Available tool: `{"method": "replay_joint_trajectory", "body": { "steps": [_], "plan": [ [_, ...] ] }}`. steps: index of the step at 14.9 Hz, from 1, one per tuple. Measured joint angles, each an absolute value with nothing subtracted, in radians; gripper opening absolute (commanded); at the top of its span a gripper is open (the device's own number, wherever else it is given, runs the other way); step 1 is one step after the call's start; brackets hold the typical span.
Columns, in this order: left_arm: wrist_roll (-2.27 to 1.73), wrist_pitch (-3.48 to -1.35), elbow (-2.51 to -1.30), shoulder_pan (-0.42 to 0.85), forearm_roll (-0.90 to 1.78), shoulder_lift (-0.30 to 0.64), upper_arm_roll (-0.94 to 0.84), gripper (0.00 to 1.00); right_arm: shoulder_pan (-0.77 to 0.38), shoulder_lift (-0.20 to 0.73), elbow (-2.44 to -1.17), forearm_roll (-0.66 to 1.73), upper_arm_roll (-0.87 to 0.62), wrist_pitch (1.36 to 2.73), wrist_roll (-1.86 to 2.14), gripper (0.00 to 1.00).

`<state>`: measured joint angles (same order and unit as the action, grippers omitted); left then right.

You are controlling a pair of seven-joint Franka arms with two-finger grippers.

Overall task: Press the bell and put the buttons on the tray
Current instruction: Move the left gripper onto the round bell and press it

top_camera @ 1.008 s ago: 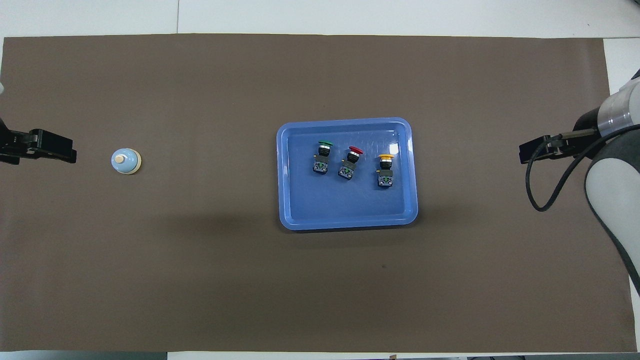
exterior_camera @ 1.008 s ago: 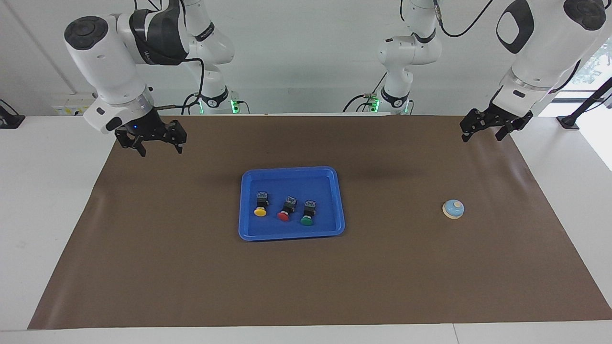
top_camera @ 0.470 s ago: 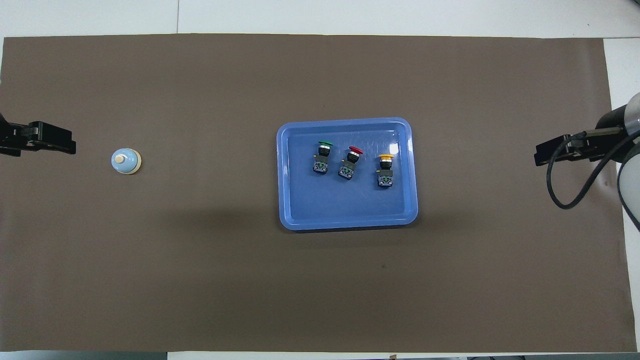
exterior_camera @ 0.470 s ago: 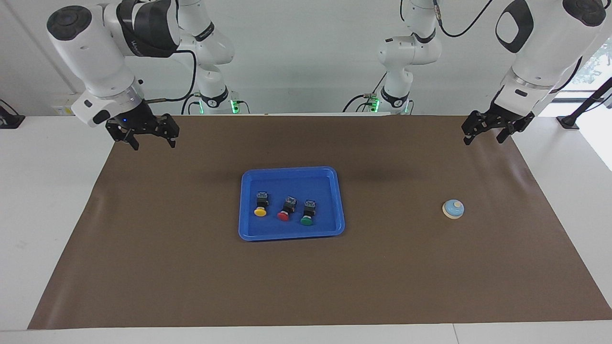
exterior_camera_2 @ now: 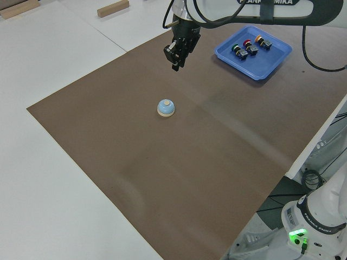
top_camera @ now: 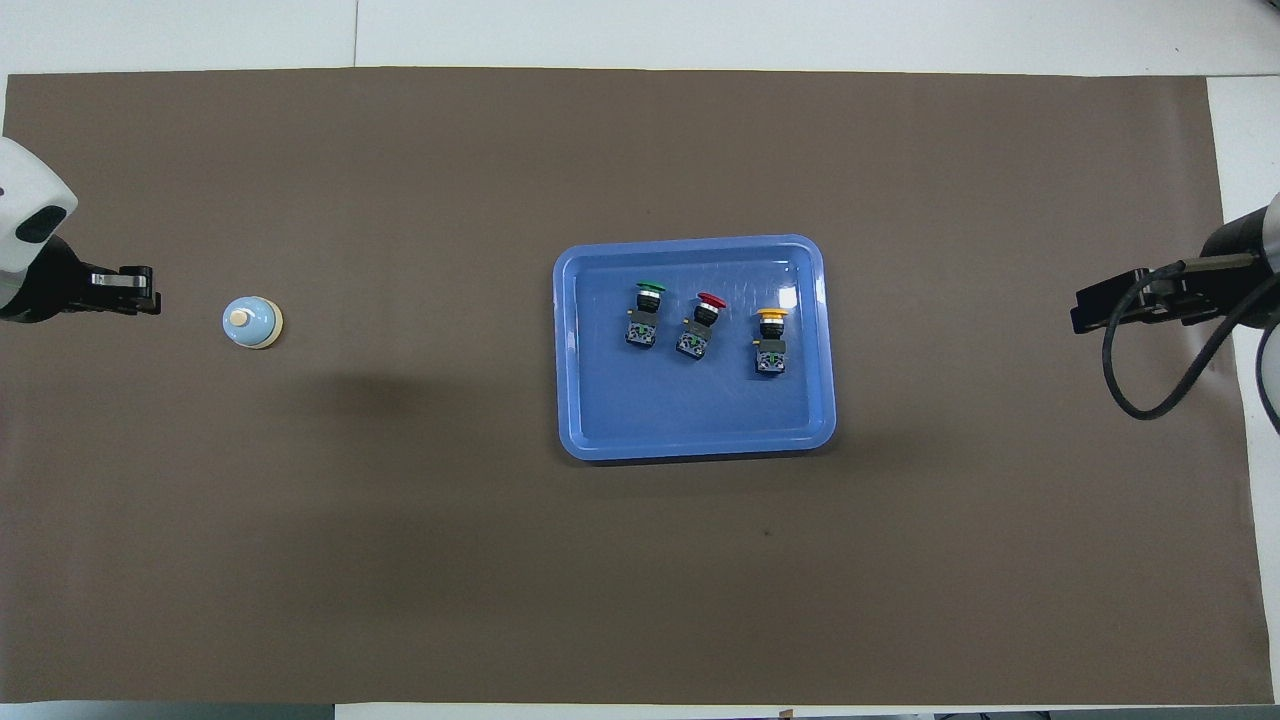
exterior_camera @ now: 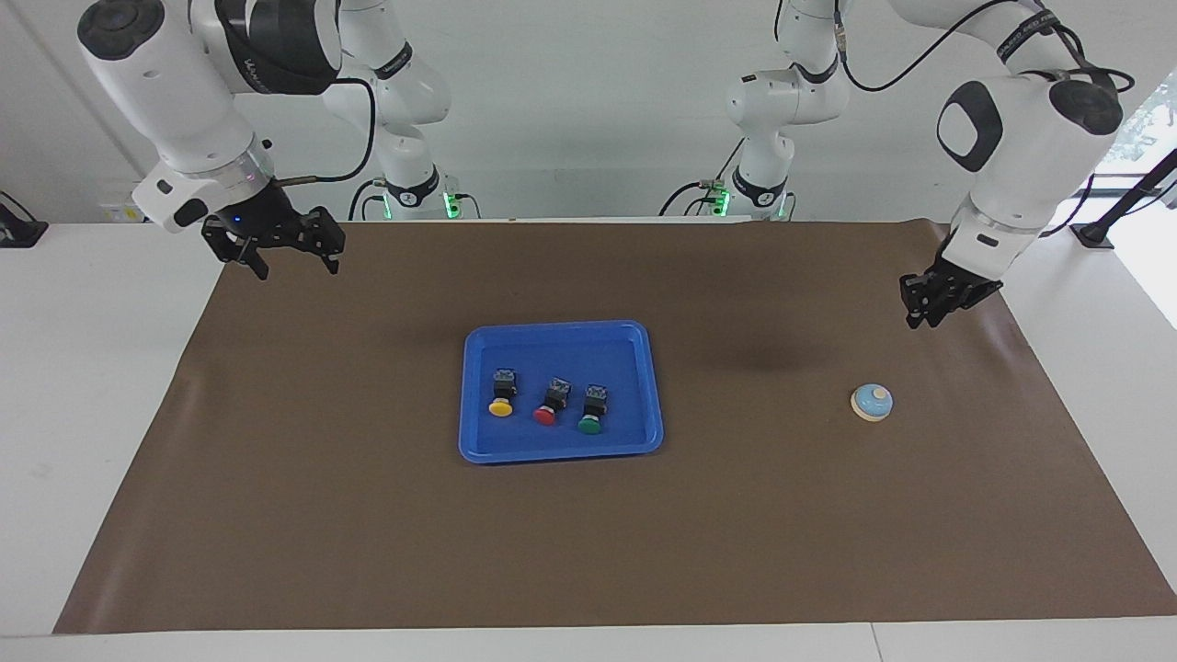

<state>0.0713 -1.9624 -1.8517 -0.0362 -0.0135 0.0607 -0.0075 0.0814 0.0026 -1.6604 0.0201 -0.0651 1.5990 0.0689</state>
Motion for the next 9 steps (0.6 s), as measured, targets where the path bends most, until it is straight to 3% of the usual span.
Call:
{"method": "replay_joint_trajectory", "body": {
  "steps": [4,9],
  "plan": [
    [0.106,-2.125,-1.856,-0.057,-0.014,0.195,-0.007,0.00,0.082,0.003,-1.660,0.020,-0.065,1.599,0.069,1.00],
    [0.107,-2.263,-1.913,-0.057,-0.014,0.254,-0.010,0.00,0.082,0.003,-1.661,0.020,-0.067,1.597,0.069,1.00]
  ]
}}
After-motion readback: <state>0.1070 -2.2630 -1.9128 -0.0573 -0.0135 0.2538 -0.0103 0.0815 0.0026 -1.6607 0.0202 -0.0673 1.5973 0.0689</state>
